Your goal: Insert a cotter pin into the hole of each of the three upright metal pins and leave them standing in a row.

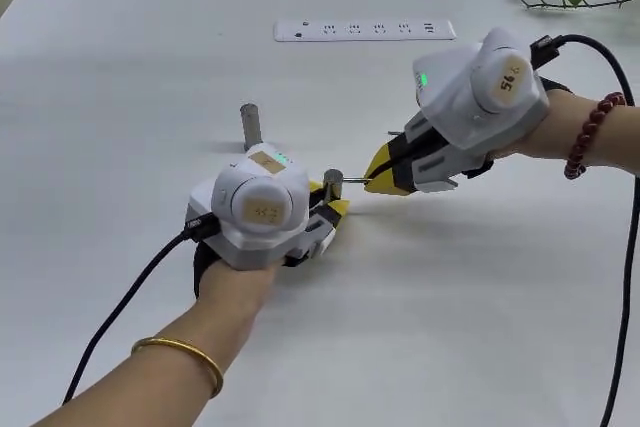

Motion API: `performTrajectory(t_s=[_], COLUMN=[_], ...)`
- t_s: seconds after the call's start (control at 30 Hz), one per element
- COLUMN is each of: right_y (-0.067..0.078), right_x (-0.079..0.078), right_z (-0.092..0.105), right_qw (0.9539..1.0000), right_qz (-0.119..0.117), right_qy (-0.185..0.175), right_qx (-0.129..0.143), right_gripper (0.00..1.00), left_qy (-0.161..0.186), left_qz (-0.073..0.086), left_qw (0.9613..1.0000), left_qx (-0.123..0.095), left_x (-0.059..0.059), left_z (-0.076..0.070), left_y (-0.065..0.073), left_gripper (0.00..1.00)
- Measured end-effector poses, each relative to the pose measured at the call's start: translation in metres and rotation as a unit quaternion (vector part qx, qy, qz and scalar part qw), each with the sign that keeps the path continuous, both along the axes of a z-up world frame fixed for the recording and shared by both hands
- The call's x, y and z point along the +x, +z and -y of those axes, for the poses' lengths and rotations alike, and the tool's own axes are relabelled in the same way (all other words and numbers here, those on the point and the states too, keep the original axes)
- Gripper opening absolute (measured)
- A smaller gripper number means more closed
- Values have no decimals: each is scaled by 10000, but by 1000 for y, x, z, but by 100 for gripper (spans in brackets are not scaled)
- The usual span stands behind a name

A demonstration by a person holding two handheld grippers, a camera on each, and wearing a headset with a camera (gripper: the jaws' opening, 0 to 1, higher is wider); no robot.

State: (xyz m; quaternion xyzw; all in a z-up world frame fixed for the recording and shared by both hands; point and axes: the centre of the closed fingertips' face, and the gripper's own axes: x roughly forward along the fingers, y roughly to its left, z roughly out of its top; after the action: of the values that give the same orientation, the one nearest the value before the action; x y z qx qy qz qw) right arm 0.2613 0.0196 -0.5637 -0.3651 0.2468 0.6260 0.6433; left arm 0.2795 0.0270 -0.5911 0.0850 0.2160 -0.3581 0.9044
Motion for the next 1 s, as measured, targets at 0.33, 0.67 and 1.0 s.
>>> performTrajectory(t_s=[0.33, 0.67, 1.0], right_y=[-1, -5, 2], right_x=[6, 1, 4], right_z=[-7, -13, -3], right_qw=[10000, 9999, 9996], right_qz=[16, 36, -57], right_qy=[39, 32, -279], right_qx=[12, -92, 53], right_gripper=[0, 3, 4], left_qy=[73, 100, 127], left_qz=[40, 46, 27], left_qw=[10000, 9999, 9999], left_qx=[0, 9, 14], left_x=[0, 1, 1], left_z=[-1, -1, -1], left_y=[0, 0, 0], left_gripper=[10, 10, 10])
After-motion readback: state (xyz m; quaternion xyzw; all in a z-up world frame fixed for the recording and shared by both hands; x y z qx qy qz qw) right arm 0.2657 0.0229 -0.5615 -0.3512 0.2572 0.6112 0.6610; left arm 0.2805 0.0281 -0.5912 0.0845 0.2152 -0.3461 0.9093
